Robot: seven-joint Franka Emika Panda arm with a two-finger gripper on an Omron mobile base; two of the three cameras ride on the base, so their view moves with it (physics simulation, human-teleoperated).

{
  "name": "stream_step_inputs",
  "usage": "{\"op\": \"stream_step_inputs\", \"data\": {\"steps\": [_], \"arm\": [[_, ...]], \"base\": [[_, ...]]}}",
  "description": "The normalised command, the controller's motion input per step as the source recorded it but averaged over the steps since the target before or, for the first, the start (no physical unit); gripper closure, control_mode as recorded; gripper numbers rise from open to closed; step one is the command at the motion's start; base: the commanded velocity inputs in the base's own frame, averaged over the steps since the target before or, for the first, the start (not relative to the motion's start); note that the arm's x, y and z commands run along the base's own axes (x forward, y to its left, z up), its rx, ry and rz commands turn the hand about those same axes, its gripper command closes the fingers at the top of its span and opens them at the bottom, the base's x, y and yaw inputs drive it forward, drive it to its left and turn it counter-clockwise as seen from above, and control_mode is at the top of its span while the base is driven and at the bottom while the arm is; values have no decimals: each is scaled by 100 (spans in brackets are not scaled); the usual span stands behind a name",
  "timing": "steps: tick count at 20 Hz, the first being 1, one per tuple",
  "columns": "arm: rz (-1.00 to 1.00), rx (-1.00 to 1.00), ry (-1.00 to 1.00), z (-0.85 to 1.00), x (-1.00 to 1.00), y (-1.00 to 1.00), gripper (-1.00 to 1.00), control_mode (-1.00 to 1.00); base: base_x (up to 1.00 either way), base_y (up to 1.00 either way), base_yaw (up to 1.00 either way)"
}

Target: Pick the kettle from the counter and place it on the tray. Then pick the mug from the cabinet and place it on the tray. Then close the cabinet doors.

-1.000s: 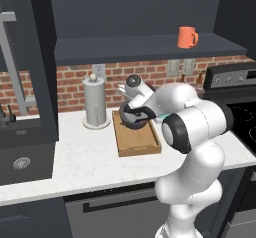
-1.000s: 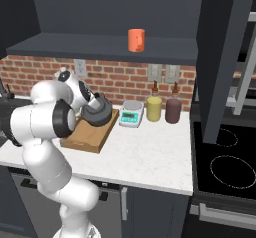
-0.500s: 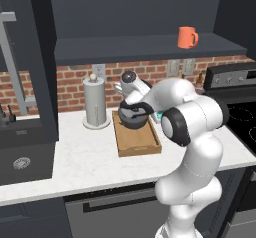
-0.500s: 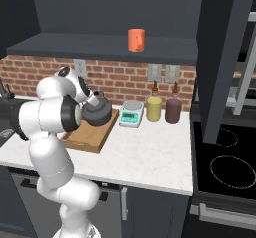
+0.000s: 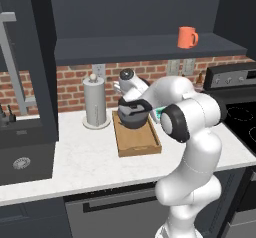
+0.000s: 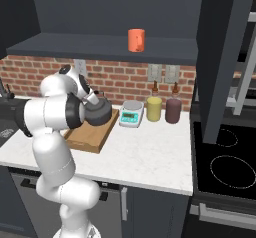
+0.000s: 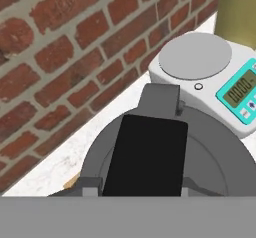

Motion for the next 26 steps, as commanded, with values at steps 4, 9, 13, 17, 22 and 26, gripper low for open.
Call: {"op": "stream_step_inputs", "data": {"steps": [4,9,13,17,22,26], "arm": [[1,0,0,-30,0,-14,-100,-100],[1,0,0,-24,0,-17,-100,-100],[3,0,0,-22,0,-8,-100,-100],[7,0,0,-22,0,0,-100,-100],[10,0,0,-15,-4,-1,-100,-100],[18,0,0,-20,-10,-6,-100,-100]], "base": [[0,0,0],[0,0,0],[0,0,0],[0,0,0],[0,0,0],[0,0,0]]}}
